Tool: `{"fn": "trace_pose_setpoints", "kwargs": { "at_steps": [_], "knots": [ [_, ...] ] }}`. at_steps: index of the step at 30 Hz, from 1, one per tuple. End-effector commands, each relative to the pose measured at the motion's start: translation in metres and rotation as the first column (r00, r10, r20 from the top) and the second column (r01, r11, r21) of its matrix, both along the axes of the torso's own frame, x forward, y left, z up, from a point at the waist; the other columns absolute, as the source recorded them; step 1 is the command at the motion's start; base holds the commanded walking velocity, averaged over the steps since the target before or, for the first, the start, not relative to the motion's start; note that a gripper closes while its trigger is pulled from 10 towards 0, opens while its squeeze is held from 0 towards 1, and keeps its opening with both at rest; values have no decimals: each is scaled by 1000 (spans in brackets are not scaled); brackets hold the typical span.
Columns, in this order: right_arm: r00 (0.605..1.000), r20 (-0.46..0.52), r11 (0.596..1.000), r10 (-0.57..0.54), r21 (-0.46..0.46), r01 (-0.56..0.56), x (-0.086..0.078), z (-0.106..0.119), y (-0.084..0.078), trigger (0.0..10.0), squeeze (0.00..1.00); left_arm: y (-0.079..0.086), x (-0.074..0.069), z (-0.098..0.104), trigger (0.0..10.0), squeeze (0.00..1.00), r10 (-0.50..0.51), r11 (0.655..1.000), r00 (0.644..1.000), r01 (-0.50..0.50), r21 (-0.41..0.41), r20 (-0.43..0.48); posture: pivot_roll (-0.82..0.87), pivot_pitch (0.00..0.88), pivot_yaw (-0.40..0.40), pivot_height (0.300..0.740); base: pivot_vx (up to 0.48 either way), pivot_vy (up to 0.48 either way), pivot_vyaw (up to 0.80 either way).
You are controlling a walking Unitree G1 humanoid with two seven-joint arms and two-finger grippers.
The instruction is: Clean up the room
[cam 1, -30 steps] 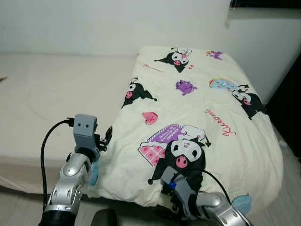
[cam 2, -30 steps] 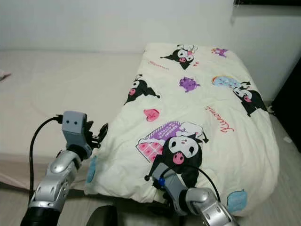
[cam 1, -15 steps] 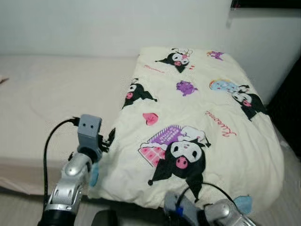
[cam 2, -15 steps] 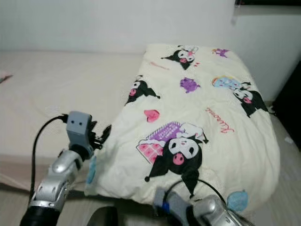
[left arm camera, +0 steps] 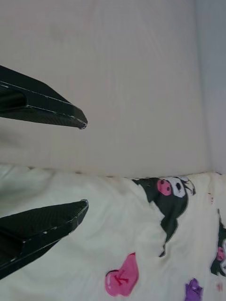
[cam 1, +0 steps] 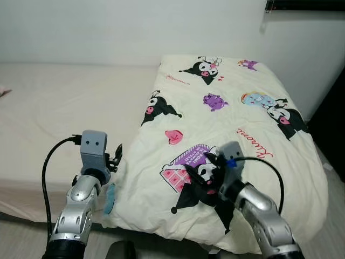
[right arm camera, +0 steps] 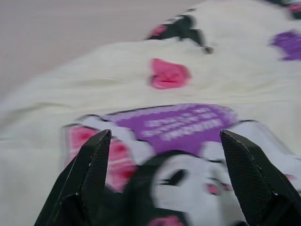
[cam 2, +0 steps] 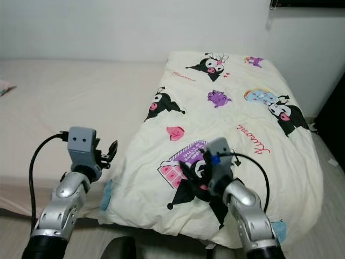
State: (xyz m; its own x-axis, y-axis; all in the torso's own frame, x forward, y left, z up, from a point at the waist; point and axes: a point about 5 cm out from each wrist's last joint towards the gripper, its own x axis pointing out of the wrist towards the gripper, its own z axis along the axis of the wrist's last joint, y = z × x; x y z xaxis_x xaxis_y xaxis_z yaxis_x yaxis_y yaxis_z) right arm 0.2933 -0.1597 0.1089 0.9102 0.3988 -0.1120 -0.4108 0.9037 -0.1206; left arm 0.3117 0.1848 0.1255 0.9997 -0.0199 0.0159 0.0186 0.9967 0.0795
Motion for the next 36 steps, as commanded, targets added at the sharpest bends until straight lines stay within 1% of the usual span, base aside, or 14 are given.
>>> {"fn": "trace_pose_setpoints", "kwargs": {
  "at_steps": [1,2,4,5,6,7,8,10,11,15,21,31,33,36],
  "knots": [
    [986,31,985,-164,-43,165,-1,-5,-10,10000,0,2,-6,-11,10000,0,41,999,999,-41,23,-19,54,67,-9,582,0,0,0],
    [986,31,985,-164,-43,165,-1,-5,-10,10000,0,2,-6,-11,10000,0,41,999,999,-41,23,-19,54,67,-9,582,0,0,0],
    [959,50,960,-279,-12,280,-4,-7,-17,10000,0,-2,-10,-14,10000,0,19,1000,1000,-18,23,-14,51,68,-13,586,0,0,0],
    [959,50,960,-279,-12,280,-4,-7,-17,10000,0,-2,-10,-14,10000,0,19,1000,1000,-18,23,-14,51,68,-13,586,0,0,0],
    [948,71,950,-311,-2,312,-7,-7,-17,10000,0,-9,-14,-15,10000,0,-26,999,1000,25,35,3,50,68,-16,591,0,0,0],
    [948,71,950,-311,-2,312,-7,-7,-17,10000,0,-9,-14,-15,10000,0,-26,999,1000,25,35,3,50,68,-16,591,0,0,0],
    [937,90,942,-336,10,337,-8,-7,-16,10000,0,-14,-17,-16,10000,0,-59,998,998,58,34,14,49,68,-16,596,0,0,0],
    [927,103,933,-361,24,360,-9,-8,-15,10000,0,-19,-21,-17,10000,0,-89,996,996,88,21,26,46,67,-17,601,0,0,0],
    [915,113,922,-387,41,385,-9,-10,-12,10000,0,-24,-26,-17,10000,0,-120,993,992,121,-13,38,46,68,-18,611,0,0,0],
    [914,121,922,-386,43,384,-8,-12,-9,10000,0,-28,-28,-18,10000,0,-136,990,990,137,-26,45,49,68,-21,621,0,0,0],
    [922,139,932,-362,67,356,-2,-7,-3,10000,0,-32,-28,-17,10000,0,-134,991,989,136,-21,54,49,67,-23,646,0,0,0],
    [927,162,941,-338,57,333,-1,-7,3,10000,0,-29,-30,-18,10000,0,-106,993,994,108,-52,40,46,61,-28,681,0,0,0],
    [928,163,942,-335,54,331,-1,-7,2,10000,0,-28,-31,-18,10000,0,-109,993,993,110,-31,35,46,61,-28,686,0,0,0],
    [928,164,943,-334,51,330,-1,-8,2,10000,0,-28,-31,-19,10000,0,-113,993,993,114,-32,32,44,56,-31,696,0,0,0]
  ]
}}
